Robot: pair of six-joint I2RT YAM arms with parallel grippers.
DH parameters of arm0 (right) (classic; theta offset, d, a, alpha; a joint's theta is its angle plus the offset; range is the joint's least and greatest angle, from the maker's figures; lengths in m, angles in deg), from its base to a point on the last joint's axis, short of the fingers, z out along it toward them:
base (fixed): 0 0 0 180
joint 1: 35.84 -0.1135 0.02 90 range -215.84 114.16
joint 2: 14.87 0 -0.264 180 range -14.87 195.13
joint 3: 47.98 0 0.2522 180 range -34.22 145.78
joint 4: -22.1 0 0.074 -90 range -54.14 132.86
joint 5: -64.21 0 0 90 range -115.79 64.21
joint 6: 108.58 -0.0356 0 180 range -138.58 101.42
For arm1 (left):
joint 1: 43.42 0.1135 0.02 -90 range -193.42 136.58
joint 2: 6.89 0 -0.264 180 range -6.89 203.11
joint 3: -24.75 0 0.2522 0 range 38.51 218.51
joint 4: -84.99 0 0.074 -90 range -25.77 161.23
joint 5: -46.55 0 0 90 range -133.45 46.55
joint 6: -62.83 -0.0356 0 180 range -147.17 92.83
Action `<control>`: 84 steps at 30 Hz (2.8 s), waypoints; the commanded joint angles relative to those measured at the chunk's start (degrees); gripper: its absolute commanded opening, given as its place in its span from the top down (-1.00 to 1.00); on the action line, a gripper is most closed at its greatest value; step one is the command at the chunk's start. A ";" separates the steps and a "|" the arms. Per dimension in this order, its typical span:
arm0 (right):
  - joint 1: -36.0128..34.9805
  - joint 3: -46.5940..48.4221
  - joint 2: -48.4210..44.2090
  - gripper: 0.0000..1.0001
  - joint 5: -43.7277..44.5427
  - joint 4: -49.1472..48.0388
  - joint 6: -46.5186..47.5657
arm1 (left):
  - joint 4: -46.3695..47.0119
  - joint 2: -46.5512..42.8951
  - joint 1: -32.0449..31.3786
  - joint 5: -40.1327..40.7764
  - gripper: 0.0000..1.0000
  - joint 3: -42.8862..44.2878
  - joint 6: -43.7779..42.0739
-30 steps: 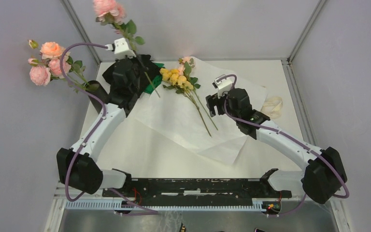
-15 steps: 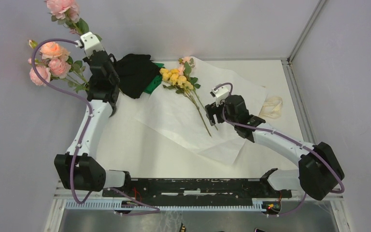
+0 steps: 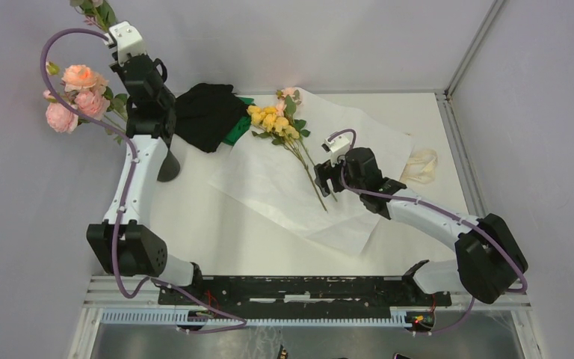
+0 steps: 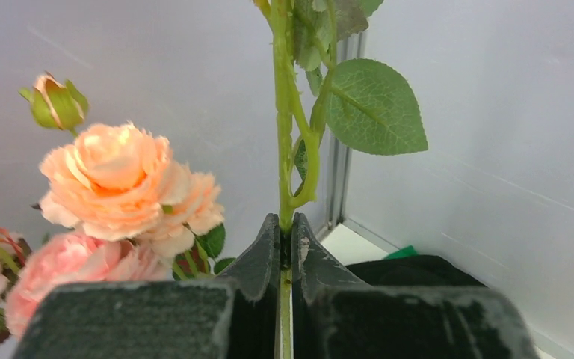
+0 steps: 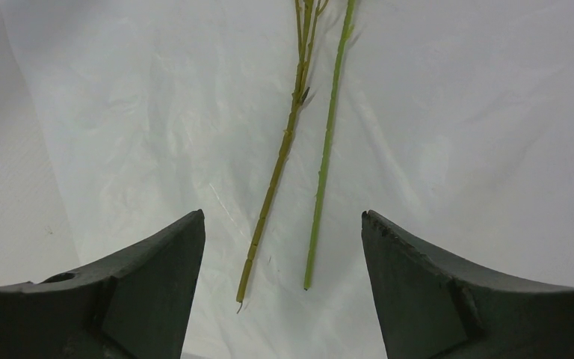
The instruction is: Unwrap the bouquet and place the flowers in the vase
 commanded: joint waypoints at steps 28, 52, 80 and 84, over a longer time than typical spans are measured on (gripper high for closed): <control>0.18 -1.12 0.35 -0.64 -1.71 -2.55 -0.29 | -1.74 -0.41 6.05 -0.19 0.96 -5.92 6.37; 0.24 -0.86 1.19 -0.56 -2.05 -2.42 -0.10 | -3.70 -5.25 5.95 0.93 -0.73 -16.66 18.95; 0.28 18.13 19.37 -0.43 6.77 3.93 1.34 | -7.23 -19.69 2.99 -12.28 -1.00 -27.88 34.52; 0.96 23.97 26.03 -0.20 7.37 5.98 2.02 | -4.67 -19.97 2.61 -15.00 -1.00 -29.61 37.99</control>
